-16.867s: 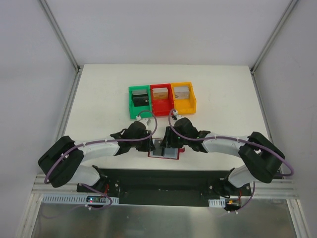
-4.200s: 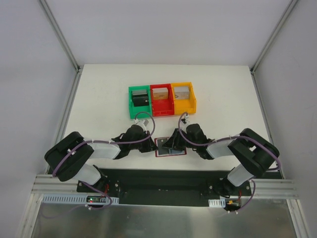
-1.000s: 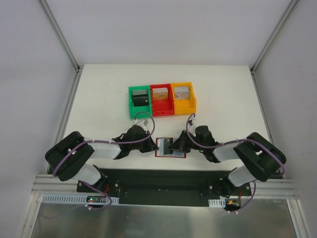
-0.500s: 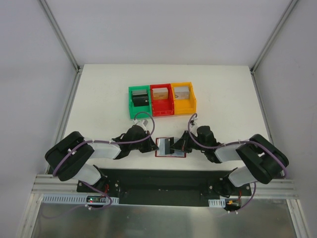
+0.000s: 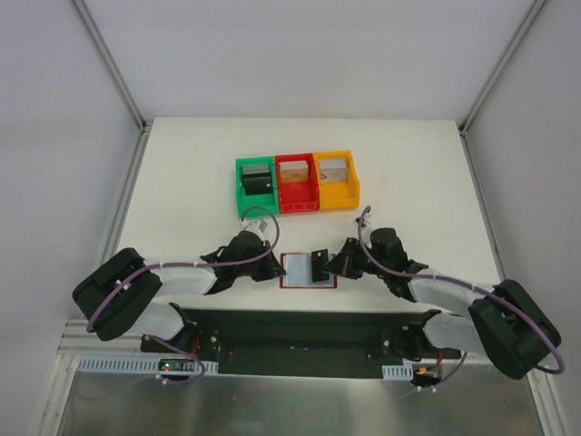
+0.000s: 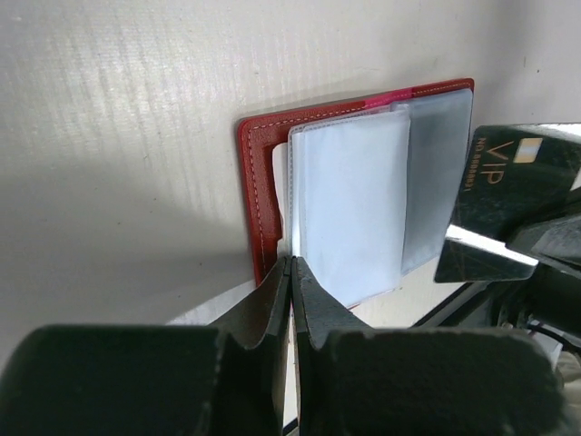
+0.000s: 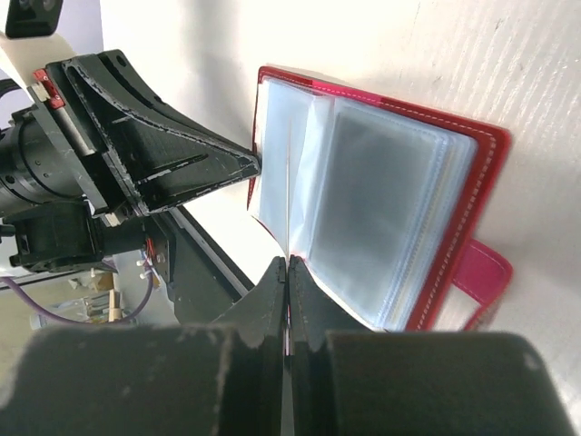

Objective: Take the credit cards out of the card holder
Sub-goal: Remove the credit card from the card holder.

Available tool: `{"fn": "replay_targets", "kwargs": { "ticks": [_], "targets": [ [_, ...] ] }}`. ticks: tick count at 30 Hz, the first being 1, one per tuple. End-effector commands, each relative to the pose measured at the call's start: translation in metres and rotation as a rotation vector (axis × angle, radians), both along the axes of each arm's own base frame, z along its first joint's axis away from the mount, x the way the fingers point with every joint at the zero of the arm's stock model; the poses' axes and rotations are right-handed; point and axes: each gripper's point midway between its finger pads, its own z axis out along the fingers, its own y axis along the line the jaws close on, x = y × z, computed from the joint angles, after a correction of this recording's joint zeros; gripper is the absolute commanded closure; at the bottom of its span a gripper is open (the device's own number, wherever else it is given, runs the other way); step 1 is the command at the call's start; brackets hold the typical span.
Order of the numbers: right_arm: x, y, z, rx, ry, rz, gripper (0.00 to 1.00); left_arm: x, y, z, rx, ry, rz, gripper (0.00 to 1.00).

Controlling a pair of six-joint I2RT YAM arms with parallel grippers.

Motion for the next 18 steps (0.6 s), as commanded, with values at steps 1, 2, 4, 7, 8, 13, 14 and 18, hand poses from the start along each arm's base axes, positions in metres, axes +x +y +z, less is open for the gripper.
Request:
{"fn": "replay_targets", "kwargs": {
  "ticks": [1,2,4,7,8,13,14,18],
  "targets": [
    [0.008,-0.008,0.018,-0.068,-0.084,0.013,0.99,-0.012,0.024,-0.013,0.109,-0.004,-0.013,0.93],
    [0.009,-0.01,0.023,-0.079,-0.096,0.013,0.99,-0.011,0.023,-0.007,0.102,-0.02,-0.018,0.84],
    [0.009,-0.015,0.03,-0.122,-0.12,0.017,0.99,-0.006,0.019,0.012,0.077,-0.077,-0.04,0.65],
    [0.012,-0.023,0.046,-0.178,-0.173,0.025,0.99,-0.003,0.014,0.038,0.044,-0.136,-0.064,0.47],
    [0.013,-0.026,0.051,-0.203,-0.189,0.03,0.99,0.0,0.013,0.049,0.027,-0.163,-0.064,0.43],
    [0.016,-0.032,0.081,-0.274,-0.271,0.08,0.99,0.005,0.018,0.095,-0.015,-0.264,-0.05,0.32],
    [0.016,-0.033,0.086,-0.285,-0.283,0.092,0.99,0.006,0.021,0.102,-0.02,-0.276,-0.041,0.32],
    [0.015,-0.031,0.105,-0.371,-0.357,0.18,0.99,0.01,0.038,0.135,-0.062,-0.341,-0.028,0.32]
  ]
}}
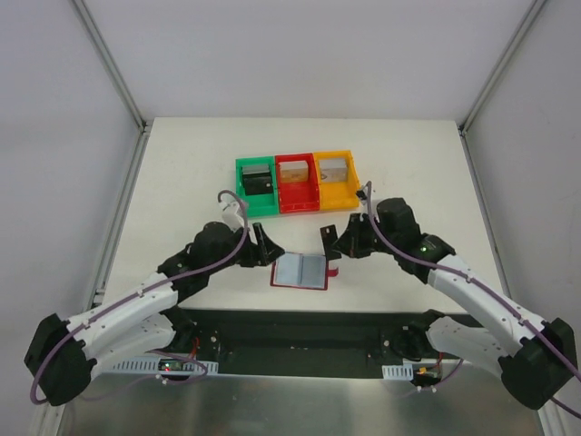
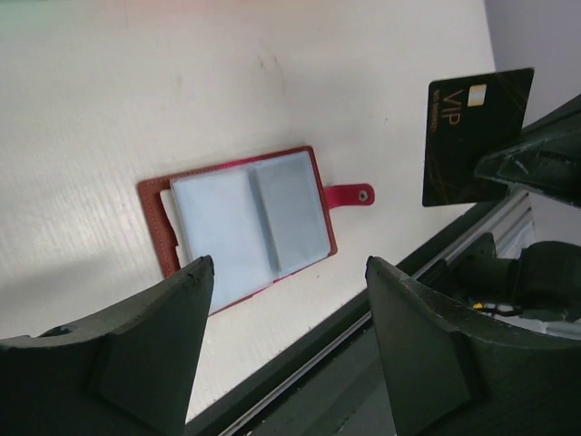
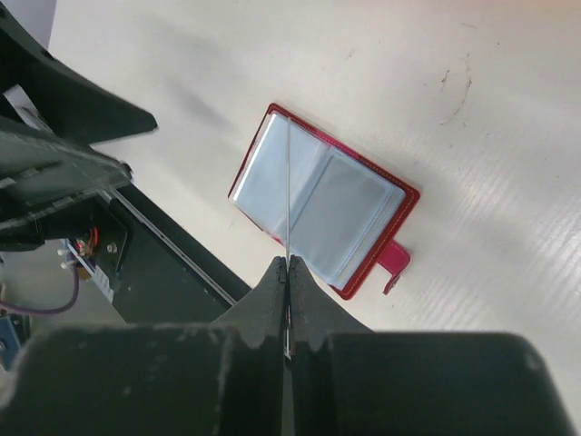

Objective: Take the credit cards out of the card holder
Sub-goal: Remove the credit card from the card holder, then place the credit card in the storage box.

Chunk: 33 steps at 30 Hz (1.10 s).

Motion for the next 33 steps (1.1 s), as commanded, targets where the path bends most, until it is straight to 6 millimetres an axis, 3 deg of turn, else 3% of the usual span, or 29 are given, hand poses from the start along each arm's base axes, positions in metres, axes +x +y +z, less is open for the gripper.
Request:
{"fn": "replay_targets", "kwargs": {
  "ticks": [1,4,7,11,16,21,29,33],
  "targets": [
    [-0.008,-0.005,0.016,-0.173,-0.091,0.12,0.99,0.008,0.021,0.035,-0.006,-0.081,0.012,0.3],
    [-0.02,0.003,0.016,-0.282,-0.187,0.26,1.0,0.008,0.027,0.057,-0.063,-0.129,-0.04,0.26],
    [-0.037,0.022,0.02,-0.268,-0.29,0.398,0.99,0.003,0.024,0.076,-0.115,-0.147,-0.137,0.19],
    [-0.068,0.034,0.038,-0.202,-0.223,0.574,1.0,-0.025,0.003,0.105,-0.219,-0.127,-0.365,0.2],
    [-0.093,0.043,0.053,-0.12,-0.143,0.715,1.0,-0.054,0.002,0.131,-0.278,-0.212,-0.513,0.21],
    [-0.112,0.046,0.061,-0.051,-0.109,0.794,0.99,-0.077,0.001,0.133,-0.321,-0.196,-0.631,0.22],
    [-0.121,0.06,0.073,0.028,-0.06,0.848,1.0,-0.089,-0.007,0.137,-0.374,-0.145,-0.763,0.27],
    [-0.123,0.068,0.073,0.022,-0.051,0.872,1.0,-0.091,-0.012,0.133,-0.369,-0.128,-0.793,0.37]
  ]
}}
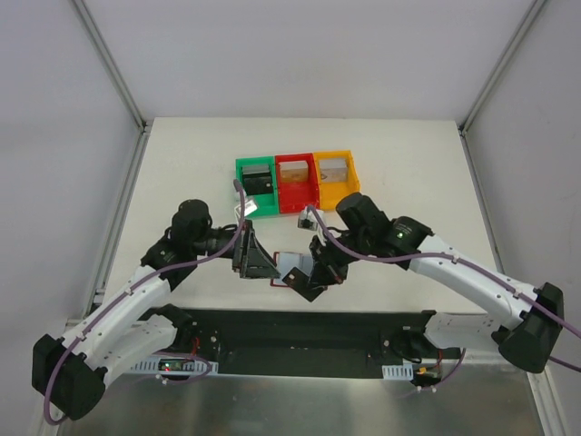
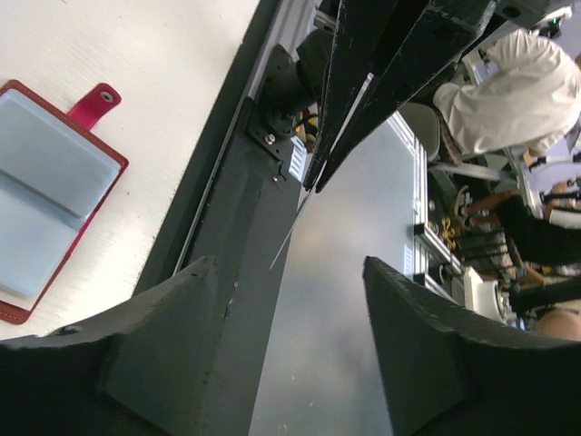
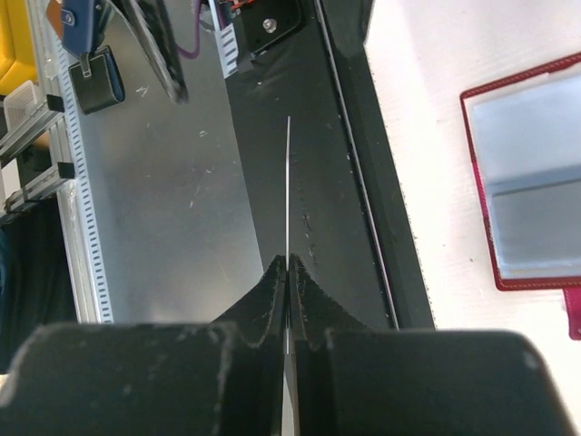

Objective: Take the credit cards out of the card holder
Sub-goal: Place the credit card in the storage box.

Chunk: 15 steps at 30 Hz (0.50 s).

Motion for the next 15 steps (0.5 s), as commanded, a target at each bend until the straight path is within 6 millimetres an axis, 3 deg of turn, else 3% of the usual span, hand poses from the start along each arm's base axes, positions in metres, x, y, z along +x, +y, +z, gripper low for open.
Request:
{"fn": "replay_targets", "kwargs": {
  "ticks": [1,9,15],
  "targets": [
    [-0.006,0.014,0.021,0.057,0.004,0.059,1.0,-0.008,-0.007,0.021,-0.054,-0.083,-0.099,0.38],
    [-0.009,0.024,0.023,0.061,0.011,0.08,1.0,-0.012,-0.017,0.016,-0.034,-0.104,-0.114,0.39],
    [-0.009,0.028,0.023,0.066,0.011,0.08,1.0,-0.022,-0.025,0.008,-0.017,-0.107,-0.158,0.54]
  ]
}}
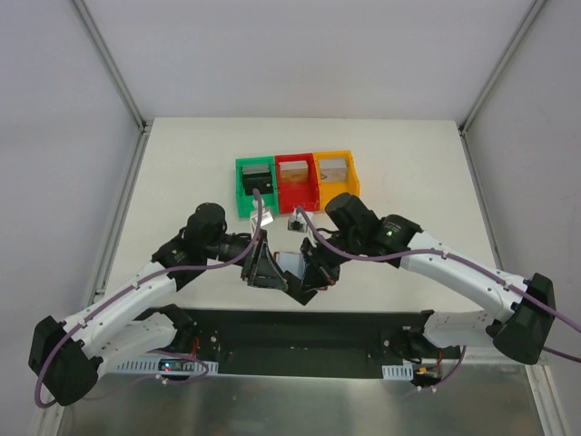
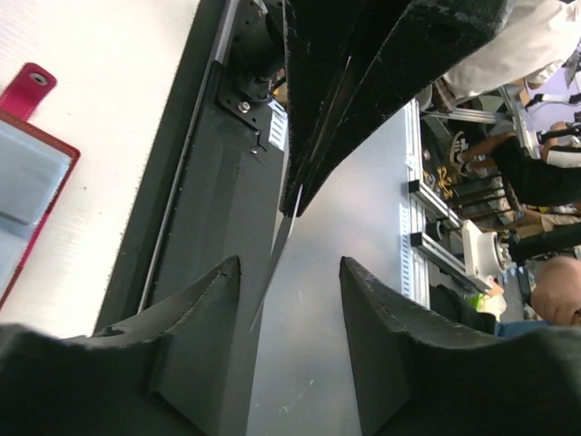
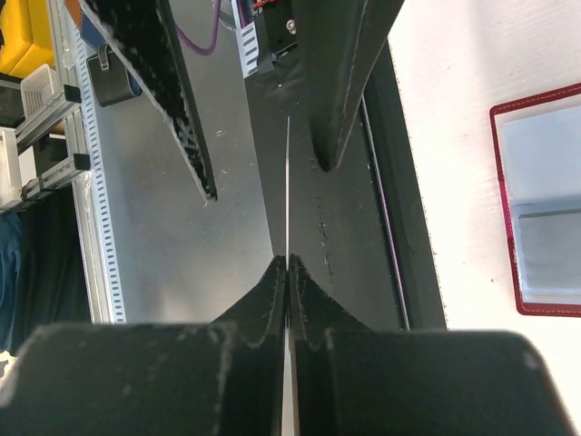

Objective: Take the credit cards out of the card holder
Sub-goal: Place the credit card in the storage box.

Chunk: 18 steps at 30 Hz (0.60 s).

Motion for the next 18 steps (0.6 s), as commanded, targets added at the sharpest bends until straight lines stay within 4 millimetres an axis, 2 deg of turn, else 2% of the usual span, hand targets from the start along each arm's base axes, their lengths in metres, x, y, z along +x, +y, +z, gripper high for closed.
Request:
{"fn": "replay_targets", "kwargs": {
  "ticks": [1,3,7,10,11,12,14,16,18],
  "targets": [
    [0.0,0.01,0.02,0.065,-0.019,0.021,1.0,0.001,-0.009,0.014,-0.038,-0.094,-0.031,0.6],
    [0.0,0.01,0.02,0.067,-0.021,0.021,0.99,0.001,-0.009,0.011,-0.033,-0.083,-0.038,0.73],
    [0.0,0.009,0.02,0.068,-0.024,0.021,1.0,0.002,-0.01,0.012,-0.033,-0.091,-0.033,0.84],
    [0.001,0.008,0.019,0.064,-0.025,0.016,1.0,0.001,-0.01,0.014,-0.038,-0.103,-0.036,0.96],
    [0.0,0.008,0.019,0.066,-0.024,0.016,0.96,0.001,-0.011,0.013,-0.036,-0.104,-0.034,1.0],
    [-0.001,0.008,0.019,0.07,-0.021,0.019,0.83,0.003,-0.011,0.013,-0.032,-0.107,-0.021,1.0],
    [-0.003,0.008,0.02,0.085,-0.016,0.02,0.66,0.009,-0.011,0.01,-0.02,-0.118,0.019,1.0],
    [0.0,0.008,0.022,0.106,-0.023,-0.002,0.56,0.013,-0.01,0.01,-0.017,-0.139,0.058,1.0],
    [0.008,0.006,0.026,0.137,-0.03,-0.055,0.52,0.019,-0.009,0.011,-0.016,-0.162,0.105,1.0]
  ]
}}
